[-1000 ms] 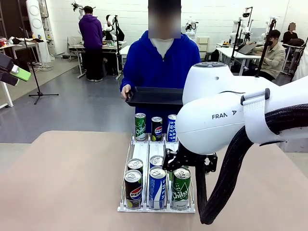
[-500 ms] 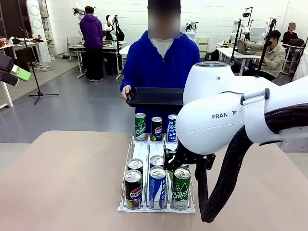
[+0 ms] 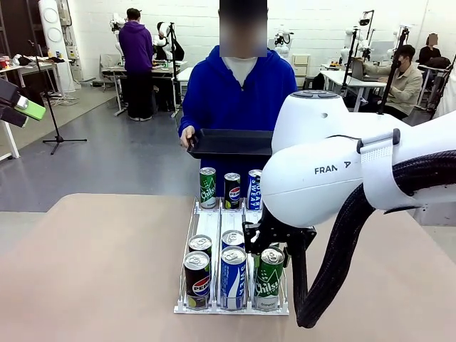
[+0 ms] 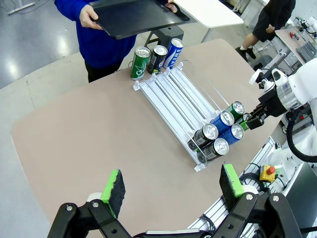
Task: Retrieve and hand over the desired beverage to the person.
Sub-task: Pick up a can of the same type that the person held from the Automatic Can Dispenser.
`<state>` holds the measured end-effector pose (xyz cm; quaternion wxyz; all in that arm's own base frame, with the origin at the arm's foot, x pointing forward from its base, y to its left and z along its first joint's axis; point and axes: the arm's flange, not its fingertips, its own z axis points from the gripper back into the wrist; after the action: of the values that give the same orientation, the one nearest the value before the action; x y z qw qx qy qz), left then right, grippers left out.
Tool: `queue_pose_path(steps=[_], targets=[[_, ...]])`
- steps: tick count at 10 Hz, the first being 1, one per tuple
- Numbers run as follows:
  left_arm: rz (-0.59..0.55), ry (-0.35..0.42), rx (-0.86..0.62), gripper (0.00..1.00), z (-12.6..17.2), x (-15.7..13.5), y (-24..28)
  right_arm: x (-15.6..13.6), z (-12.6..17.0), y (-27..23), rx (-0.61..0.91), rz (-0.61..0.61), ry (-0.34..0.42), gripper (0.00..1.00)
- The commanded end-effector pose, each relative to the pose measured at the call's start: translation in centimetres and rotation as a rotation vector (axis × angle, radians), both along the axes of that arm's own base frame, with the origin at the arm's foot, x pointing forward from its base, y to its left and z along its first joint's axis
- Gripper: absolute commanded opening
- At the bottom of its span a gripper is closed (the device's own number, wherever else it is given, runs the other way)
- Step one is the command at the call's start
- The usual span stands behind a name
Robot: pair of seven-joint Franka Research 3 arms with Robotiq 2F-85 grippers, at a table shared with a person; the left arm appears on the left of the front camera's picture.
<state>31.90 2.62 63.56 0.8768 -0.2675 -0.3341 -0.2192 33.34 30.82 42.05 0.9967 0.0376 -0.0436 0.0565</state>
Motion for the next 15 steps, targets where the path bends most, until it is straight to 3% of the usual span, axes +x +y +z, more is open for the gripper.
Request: queue_pose_path(steps=[1, 3, 8, 10, 12, 15], targets=[[-0.014, -0.006, -0.009, 1.0, 0.1, -0.1, 0.2, -0.4, -0.7, 0.0, 0.036, 0.001, 0.04, 0.0], [-0.014, -0.006, -0.009, 1.0, 0.1, -0.1, 0.2, -0.6, 2.6, 0.5, -0.022, -0.025, 0.034, 0.0], [-0.014, -0.006, -0.009, 1.0, 0.1, -0.1, 0.2, 1.1, 19.5, 2.9, -0.021, -0.05, -0.099, 0.0], [-0.014, -0.006, -0.009, 1.0, 0.1, -0.1, 0.2, 3.2, 24.3, 4.2, -0.013, -0.038, -0.169, 0.0], [-0.014, -0.006, -0.009, 1.0, 0.1, -0.1, 0.2, 7.2, 25.8, 4.7, 0.0, -0.078, -0.133, 0.0], [-0.014, -0.006, -0.009, 1.0, 0.1, -0.1, 0.2, 12.0, 25.4, 5.0, 0.045, -0.106, -0.073, 0.0]])
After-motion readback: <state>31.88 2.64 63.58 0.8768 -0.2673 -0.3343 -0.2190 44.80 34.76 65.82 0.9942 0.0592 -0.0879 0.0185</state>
